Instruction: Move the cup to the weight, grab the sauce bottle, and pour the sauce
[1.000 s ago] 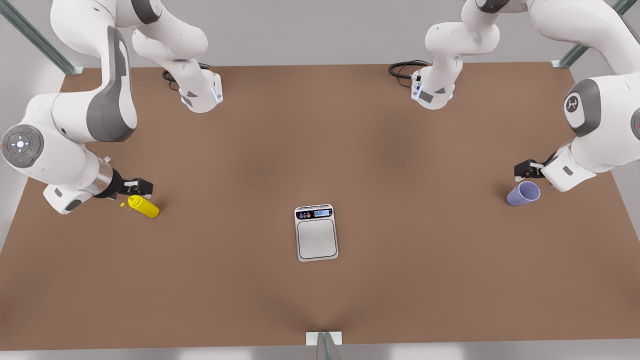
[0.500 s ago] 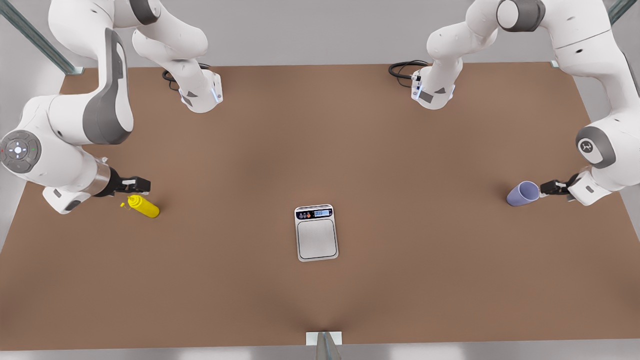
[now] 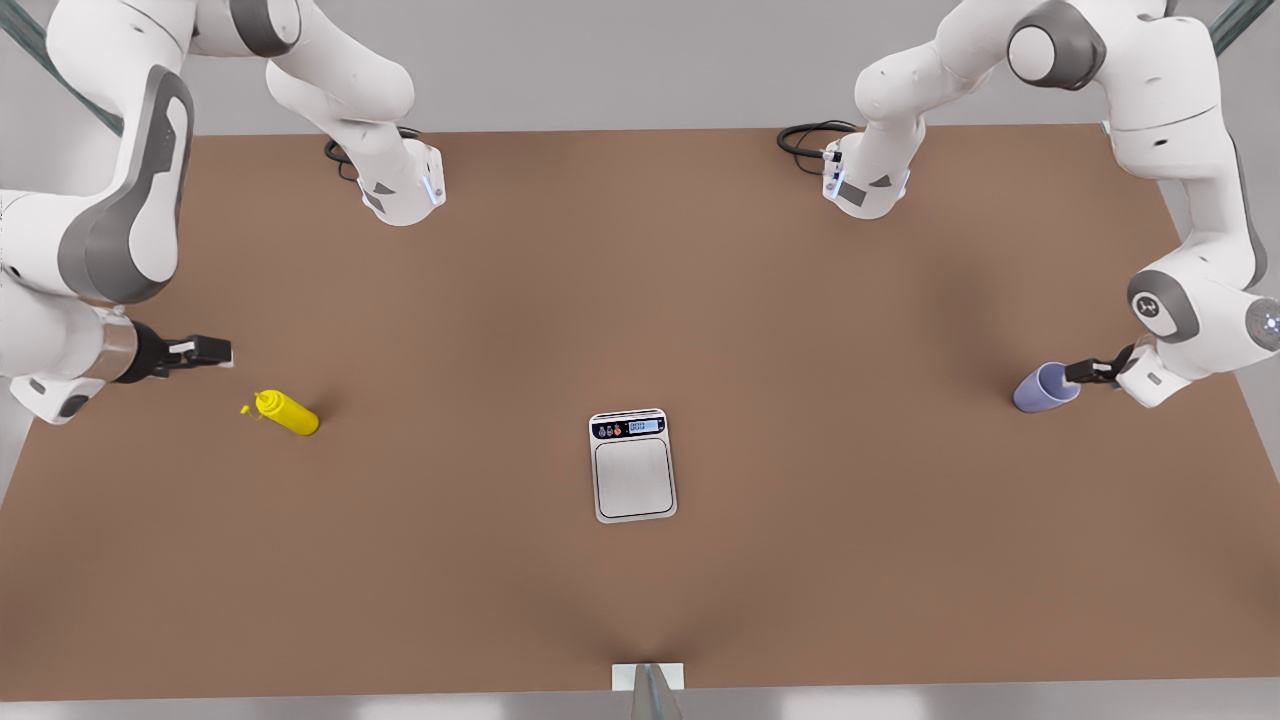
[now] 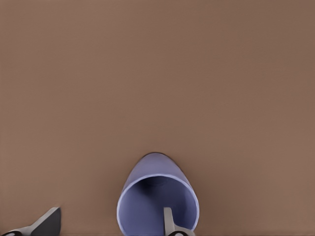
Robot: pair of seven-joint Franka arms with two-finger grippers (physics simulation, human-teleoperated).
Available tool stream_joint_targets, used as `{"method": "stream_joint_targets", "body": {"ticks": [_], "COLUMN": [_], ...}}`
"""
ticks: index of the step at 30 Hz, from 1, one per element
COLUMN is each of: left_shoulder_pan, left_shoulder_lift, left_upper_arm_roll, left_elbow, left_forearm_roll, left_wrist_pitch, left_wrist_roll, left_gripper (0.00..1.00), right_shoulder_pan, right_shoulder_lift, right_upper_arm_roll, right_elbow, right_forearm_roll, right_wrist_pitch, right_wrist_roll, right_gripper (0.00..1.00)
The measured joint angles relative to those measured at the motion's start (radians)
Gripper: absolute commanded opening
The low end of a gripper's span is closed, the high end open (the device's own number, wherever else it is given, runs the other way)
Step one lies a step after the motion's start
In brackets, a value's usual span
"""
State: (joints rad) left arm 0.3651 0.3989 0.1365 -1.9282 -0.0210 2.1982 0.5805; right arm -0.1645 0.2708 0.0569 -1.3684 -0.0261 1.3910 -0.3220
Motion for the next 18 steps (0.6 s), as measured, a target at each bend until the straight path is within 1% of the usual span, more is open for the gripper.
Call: {"method": "stream_joint_targets", "body": {"ticks": [2, 6, 8, 9, 10, 11, 14, 16, 18], "left_shoulder_pan": [0.000, 0.000, -0.001, -0.002, -0.002, -0.002, -0.002, -0.003, -0.005], "left_shoulder_lift": [0.012, 0.036, 0.044, 0.046, 0.051, 0.057, 0.076, 0.087, 0.093], "left_upper_arm_roll": [0.000, 0.000, 0.000, 0.000, 0.000, 0.000, 0.000, 0.000, 0.000], "left_elbow": [0.000, 0.002, 0.002, 0.002, 0.003, 0.003, 0.003, 0.003, 0.004], "left_forearm_roll": [0.004, 0.007, 0.007, 0.007, 0.007, 0.006, 0.004, 0.003, 0.002], "left_wrist_pitch": [0.000, -0.002, 0.000, 0.000, 0.000, 0.001, 0.018, 0.028, 0.028], "left_wrist_roll": [-0.003, -0.008, -0.008, -0.011, -0.012, -0.013, -0.014, -0.014, -0.014], "left_gripper": [1.00, 1.00, 1.00, 0.92, 0.82, 0.72, 0.65, 0.63, 0.57], "right_shoulder_pan": [-0.053, -0.164, -0.214, -0.245, -0.260, -0.290, -0.332, -0.373, -0.428], "right_shoulder_lift": [0.022, 0.052, 0.071, 0.086, 0.109, 0.119, 0.158, 0.206, 0.255], "right_upper_arm_roll": [-0.003, -0.003, -0.002, -0.002, -0.003, -0.002, -0.003, -0.002, -0.002], "right_elbow": [0.001, -0.003, -0.009, -0.009, -0.008, -0.008, -0.009, -0.009, -0.005], "right_forearm_roll": [0.015, 0.132, 0.194, 0.242, 0.256, 0.302, 0.399, 0.463, 0.529], "right_wrist_pitch": [0.005, 0.002, -0.029, -0.045, -0.046, -0.046, -0.042, -0.040, -0.040], "right_wrist_roll": [-0.162, -0.435, -0.570, -0.637, -0.812, -0.895, -1.173, -1.351, -1.533], "right_gripper": [1.00, 1.00, 1.00, 1.00, 1.00, 1.00, 1.00, 1.00, 1.00]}}
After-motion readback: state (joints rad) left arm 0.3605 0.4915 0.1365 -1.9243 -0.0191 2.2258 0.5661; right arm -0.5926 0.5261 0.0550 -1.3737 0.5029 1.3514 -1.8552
